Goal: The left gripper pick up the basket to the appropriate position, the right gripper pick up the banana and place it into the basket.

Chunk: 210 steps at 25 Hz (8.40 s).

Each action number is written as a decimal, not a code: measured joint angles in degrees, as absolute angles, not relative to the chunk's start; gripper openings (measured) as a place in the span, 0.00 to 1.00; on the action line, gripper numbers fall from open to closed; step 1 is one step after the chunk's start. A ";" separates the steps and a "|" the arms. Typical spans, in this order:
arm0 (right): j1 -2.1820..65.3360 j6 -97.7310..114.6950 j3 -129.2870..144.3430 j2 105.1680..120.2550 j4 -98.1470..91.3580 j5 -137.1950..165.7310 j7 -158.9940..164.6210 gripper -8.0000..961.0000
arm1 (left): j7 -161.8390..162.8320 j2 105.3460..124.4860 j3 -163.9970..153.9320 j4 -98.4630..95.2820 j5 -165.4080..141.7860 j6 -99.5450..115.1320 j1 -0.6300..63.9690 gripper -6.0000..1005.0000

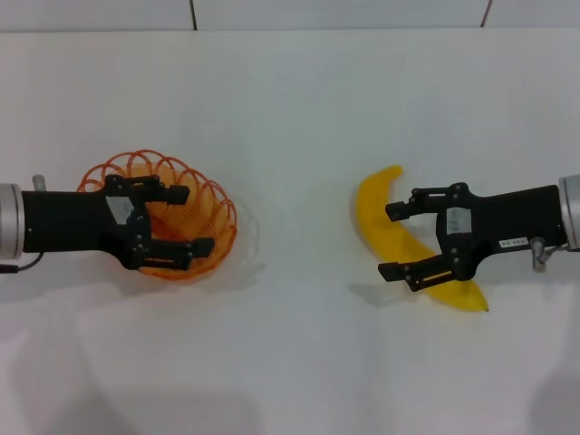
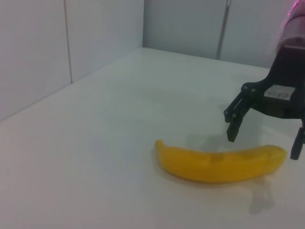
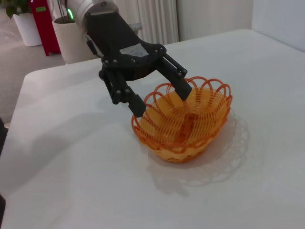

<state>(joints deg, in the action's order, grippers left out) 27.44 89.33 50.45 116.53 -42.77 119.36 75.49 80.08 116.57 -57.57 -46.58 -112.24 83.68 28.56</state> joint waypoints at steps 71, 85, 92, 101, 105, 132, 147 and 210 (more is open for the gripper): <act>28.13 86.39 50.09 116.36 -40.40 119.53 76.23 0.94 | 105.13 113.82 -50.96 -38.88 -137.03 64.25 40.27 0.76; 28.22 85.87 50.11 116.29 -40.34 119.53 76.20 0.94 | 103.95 113.43 -50.79 -39.12 -134.75 64.07 39.76 0.19; 28.04 85.25 50.11 116.36 -40.34 119.53 76.26 0.94 | 103.47 112.62 -50.79 -40.02 -127.79 69.19 38.68 0.10; 28.18 85.25 50.53 116.37 -40.53 119.53 76.55 0.94 | 105.68 115.19 -49.64 -39.49 -122.36 67.13 37.17 0.08; 28.20 85.26 50.58 116.37 -40.54 119.53 76.61 0.94 | 105.86 116.59 -48.72 -38.22 -120.85 63.00 36.96 0.08; 28.90 86.13 50.80 116.45 -40.61 119.53 76.86 0.93 | 105.42 116.79 -49.30 -26.81 -112.99 51.50 38.31 0.08; 29.35 86.13 50.85 116.45 -40.34 119.62 76.73 0.93 | 105.11 116.93 -49.49 -26.19 -112.19 51.50 38.67 0.15; 15.84 74.17 86.02 117.33 -83.20 135.65 127.75 0.93 | 53.96 116.26 -55.88 -29.65 -87.30 69.64 16.77 0.62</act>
